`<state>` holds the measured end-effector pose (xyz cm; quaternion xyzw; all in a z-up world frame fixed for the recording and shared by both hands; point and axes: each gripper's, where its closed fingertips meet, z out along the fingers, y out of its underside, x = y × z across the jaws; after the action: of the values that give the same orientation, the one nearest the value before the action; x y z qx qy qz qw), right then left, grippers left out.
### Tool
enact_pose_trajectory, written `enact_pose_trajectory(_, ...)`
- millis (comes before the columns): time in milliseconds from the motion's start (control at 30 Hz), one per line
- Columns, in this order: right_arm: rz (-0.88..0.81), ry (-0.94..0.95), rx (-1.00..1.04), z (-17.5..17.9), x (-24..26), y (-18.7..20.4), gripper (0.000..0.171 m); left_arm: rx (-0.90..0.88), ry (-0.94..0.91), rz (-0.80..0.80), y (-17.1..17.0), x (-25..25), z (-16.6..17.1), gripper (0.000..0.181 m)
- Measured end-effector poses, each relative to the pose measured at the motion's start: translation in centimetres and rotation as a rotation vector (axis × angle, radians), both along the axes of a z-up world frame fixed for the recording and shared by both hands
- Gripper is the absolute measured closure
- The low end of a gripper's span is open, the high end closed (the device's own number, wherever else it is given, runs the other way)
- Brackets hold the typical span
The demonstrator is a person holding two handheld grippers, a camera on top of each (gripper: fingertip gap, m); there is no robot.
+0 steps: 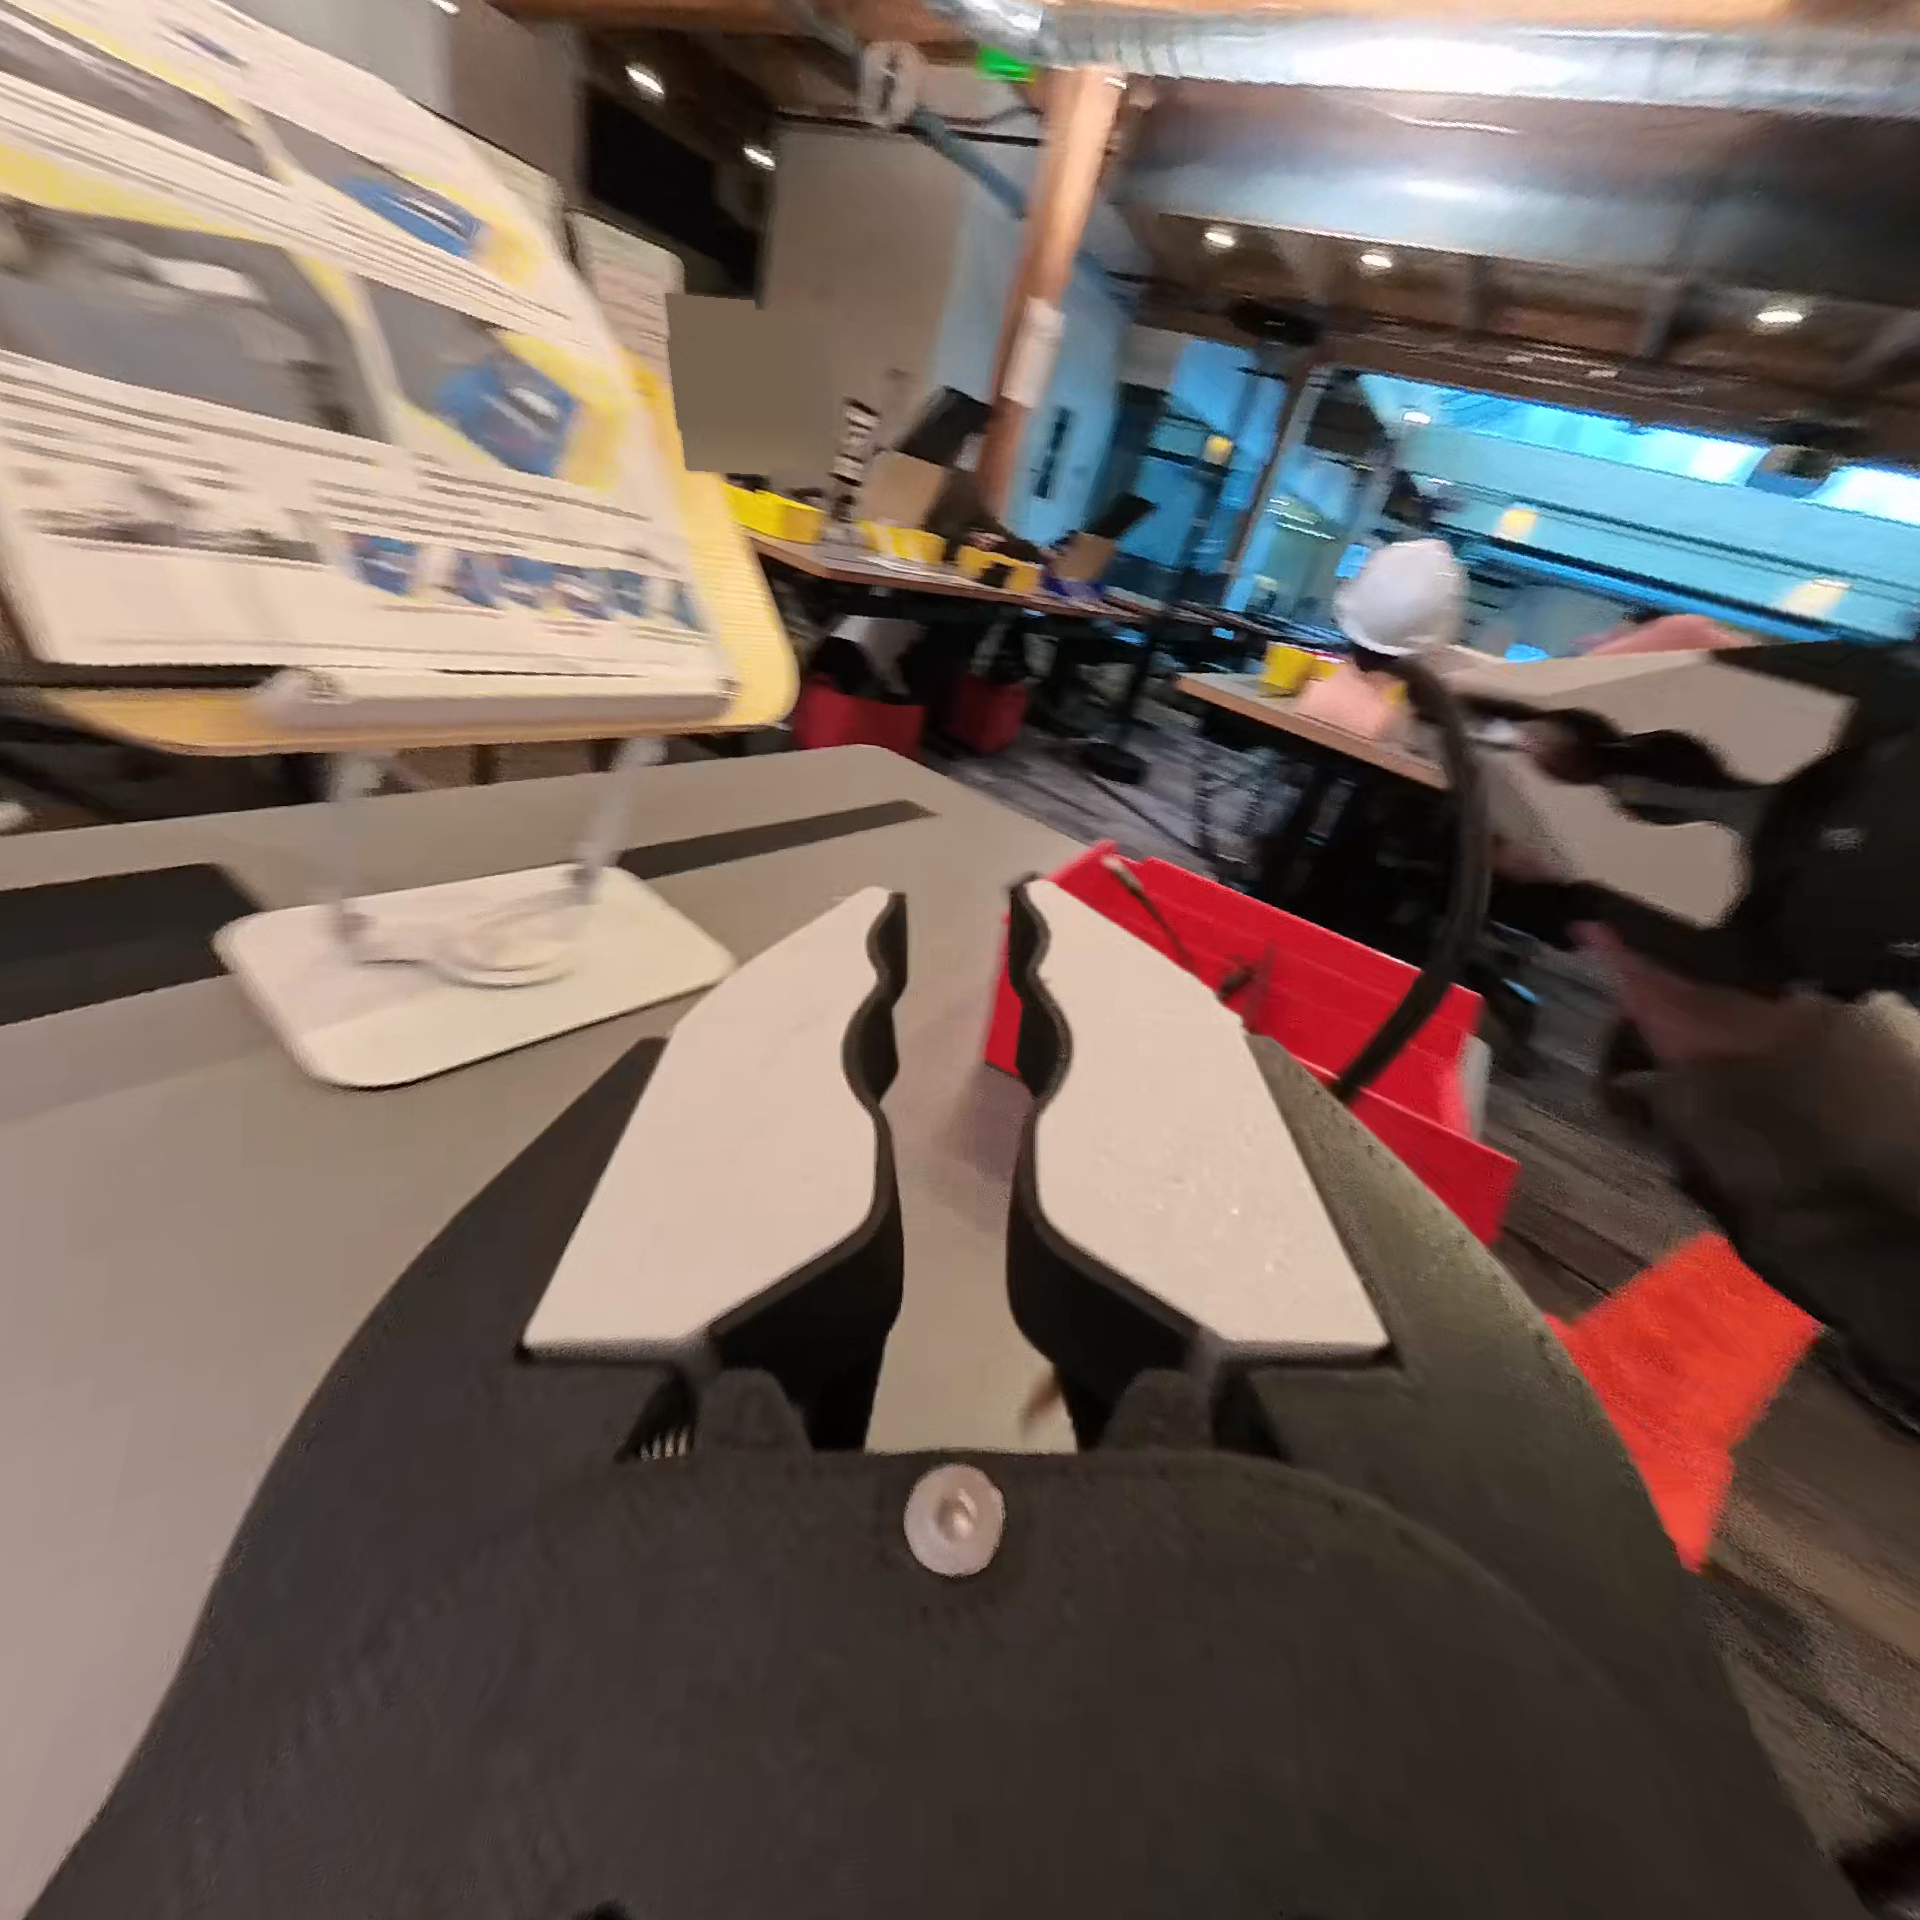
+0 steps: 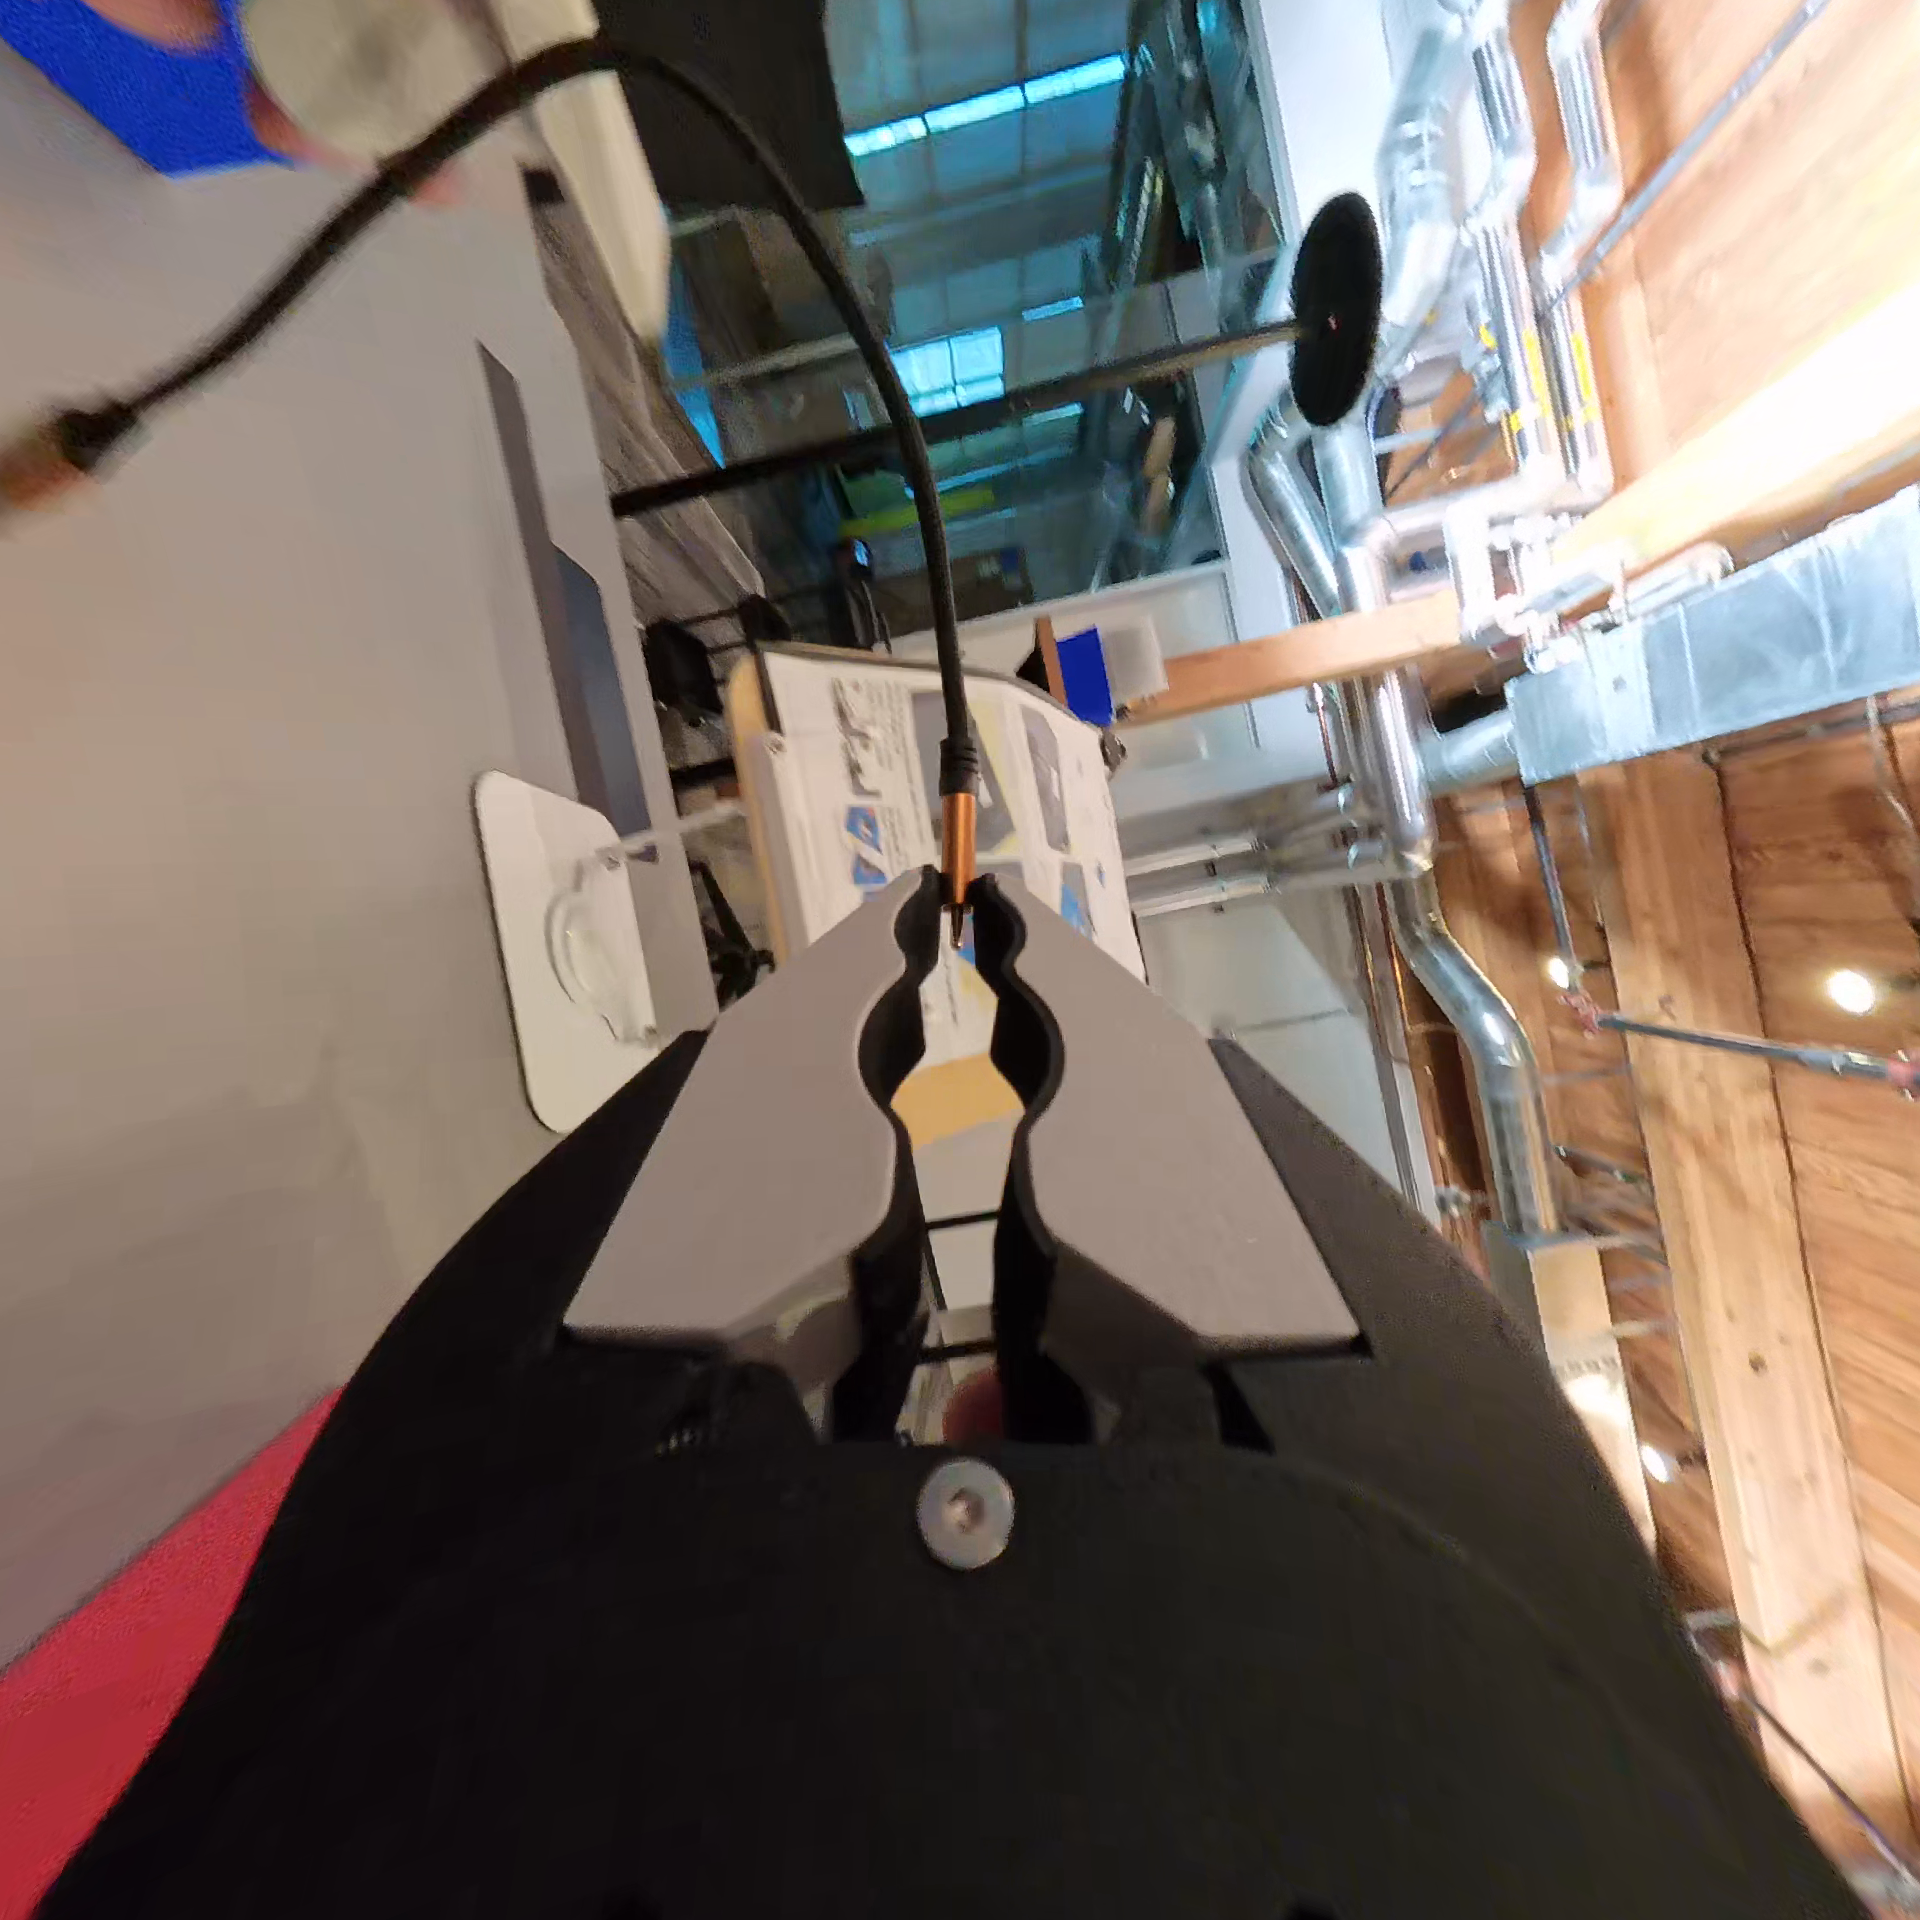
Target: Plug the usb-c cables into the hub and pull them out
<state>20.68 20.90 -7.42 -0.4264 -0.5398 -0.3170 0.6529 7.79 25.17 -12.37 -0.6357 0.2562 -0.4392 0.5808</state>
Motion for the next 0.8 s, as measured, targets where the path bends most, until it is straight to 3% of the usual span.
enact_pose_trajectory(200, -0.146, -0.024, -0.083, 2.3, 8.8, -0.7, 0.168, 0.037, 0.072, 0.117, 1.0, -2.6, -0.8, 0.17)
enact_pose_trajectory(500, -0.406, -0.022, -0.23, 3.6, 22.3, -5.4, 0.168, 0.018, 0.069, 0.135, 1.1, -3.3, -2.1, 0.172)
enact_pose_trajectory(633, -0.441, -0.054, -0.319, 2.0, 25.0, -7.5, 0.168, 0.014, 0.073, 0.138, 0.9, -3.2, -2.5, 0.173)
enact_pose_trajectory(800, -0.452, -0.119, -0.483, -3.4, 26.4, -8.5, 0.168, 0.01, 0.079, 0.135, 0.7, -3.0, -2.8, 0.173)
